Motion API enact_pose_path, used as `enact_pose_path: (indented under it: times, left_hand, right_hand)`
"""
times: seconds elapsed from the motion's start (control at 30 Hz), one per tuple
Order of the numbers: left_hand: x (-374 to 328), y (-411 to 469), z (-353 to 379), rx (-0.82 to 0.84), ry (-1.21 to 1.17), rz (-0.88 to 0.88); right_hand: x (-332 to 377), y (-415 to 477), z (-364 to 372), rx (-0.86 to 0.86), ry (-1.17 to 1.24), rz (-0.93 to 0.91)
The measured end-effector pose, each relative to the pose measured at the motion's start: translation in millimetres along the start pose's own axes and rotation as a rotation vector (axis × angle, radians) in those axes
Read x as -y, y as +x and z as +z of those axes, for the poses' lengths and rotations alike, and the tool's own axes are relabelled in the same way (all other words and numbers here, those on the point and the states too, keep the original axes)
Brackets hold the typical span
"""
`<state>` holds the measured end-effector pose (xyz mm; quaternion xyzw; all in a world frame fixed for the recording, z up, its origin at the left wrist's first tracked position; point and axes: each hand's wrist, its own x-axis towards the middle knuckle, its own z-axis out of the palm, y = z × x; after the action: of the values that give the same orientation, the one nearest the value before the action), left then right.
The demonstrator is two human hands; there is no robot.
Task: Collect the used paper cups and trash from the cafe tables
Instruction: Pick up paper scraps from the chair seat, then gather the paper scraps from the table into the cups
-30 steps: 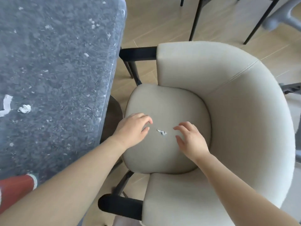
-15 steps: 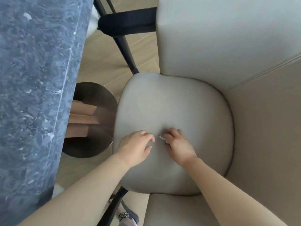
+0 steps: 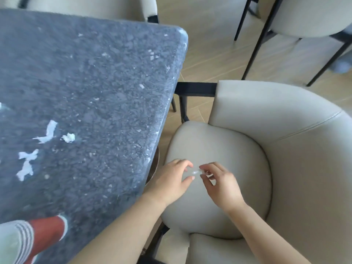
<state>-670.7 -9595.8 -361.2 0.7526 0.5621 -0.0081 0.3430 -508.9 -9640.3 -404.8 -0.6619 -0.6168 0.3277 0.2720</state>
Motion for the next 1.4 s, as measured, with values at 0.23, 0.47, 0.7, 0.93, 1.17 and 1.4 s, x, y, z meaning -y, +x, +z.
enact_pose_path:
  times: [0.23, 0.47, 0.7, 0.93, 1.17, 1.4]
  left_hand:
    - [-15, -101, -88, -0.189, -0.058, 0.063]
    - [31, -220, -157, -0.384, -0.071, 0.007]
    - [107, -313, -171, -0.515, -0.059, -0.158]
    - [165, -348, -167, -0.508, -0.094, -0.303]
    - [185, -345, -166, -0.459, -0.077, -0.266]
    - [197, -332, -165, -0.503, -0.111, -0.287]
  right_hand:
    - [134, -46, -27, -0.042, 0.095, -0.159]
    - [239, -89, 5, 0.001, 0.147, -0.326]
    - [320, -113, 69, 0.189, 0.099, -0.538]
    - [355, -115, 120, 0.325, 0.011, -0.486]
    - [364, -115, 143, 0.346, -0.046, -0.434]
    - [357, -99, 142, 0.359, -0.051, -0.403]
